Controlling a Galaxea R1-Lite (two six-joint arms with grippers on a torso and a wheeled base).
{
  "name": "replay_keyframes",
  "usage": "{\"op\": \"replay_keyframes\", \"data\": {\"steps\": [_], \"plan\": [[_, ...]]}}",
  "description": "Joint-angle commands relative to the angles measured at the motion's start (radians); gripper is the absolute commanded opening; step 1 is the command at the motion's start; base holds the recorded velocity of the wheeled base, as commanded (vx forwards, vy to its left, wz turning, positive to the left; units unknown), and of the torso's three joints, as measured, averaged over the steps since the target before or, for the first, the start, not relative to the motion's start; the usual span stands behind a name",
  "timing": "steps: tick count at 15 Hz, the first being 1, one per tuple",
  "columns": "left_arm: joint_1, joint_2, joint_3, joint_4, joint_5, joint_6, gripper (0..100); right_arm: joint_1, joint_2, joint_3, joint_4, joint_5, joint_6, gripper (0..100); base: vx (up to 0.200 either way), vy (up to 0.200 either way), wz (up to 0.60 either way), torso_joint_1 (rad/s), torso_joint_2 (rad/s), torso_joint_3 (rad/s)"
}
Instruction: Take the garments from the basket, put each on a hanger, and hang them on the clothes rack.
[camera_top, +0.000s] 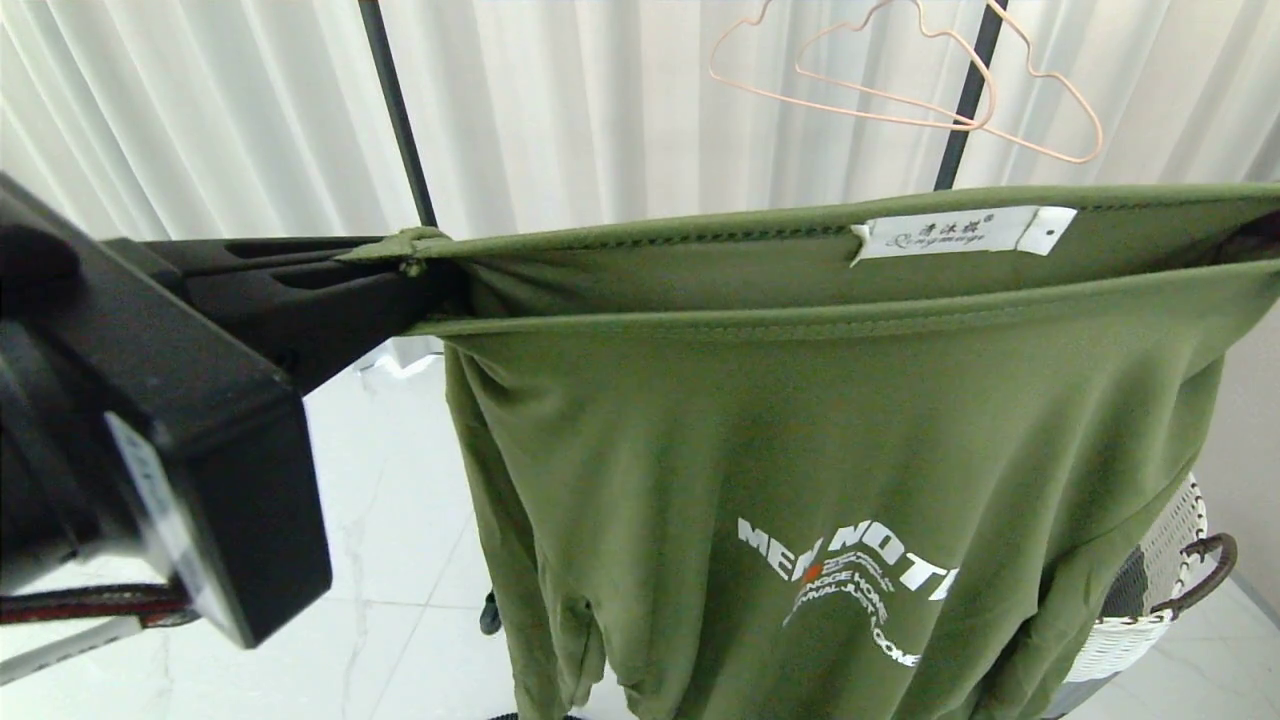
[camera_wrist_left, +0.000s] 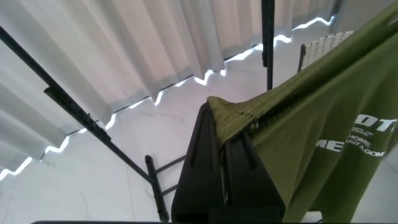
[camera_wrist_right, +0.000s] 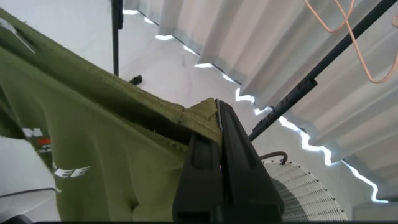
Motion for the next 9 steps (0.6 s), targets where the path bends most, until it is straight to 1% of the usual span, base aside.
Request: {"op": "replay_keyframes", "data": {"steps": [1, 8, 9], "plan": [[0.012, 0.003, -0.001, 0.000, 0.007, 0.000, 0, 0.001, -0.013, 0.007, 0.000, -0.001, -0.001, 0, 0.000, 0.000, 0.00, 0.000, 0.00, 0.000], [0.020, 0.000, -0.001, 0.000, 0.016, -0.001, 0, 0.007, -0.026, 0.027, 0.000, 0.001, -0.001, 0, 0.000, 0.000, 0.00, 0.000, 0.00, 0.000], [0.020, -0.001, 0.000, 0.000, 0.016, -0.001, 0, 0.007, -0.029, 0.032, 0.000, -0.001, -0.002, 100, 0.000, 0.000, 0.00, 0.000, 0.00, 0.000]]}}
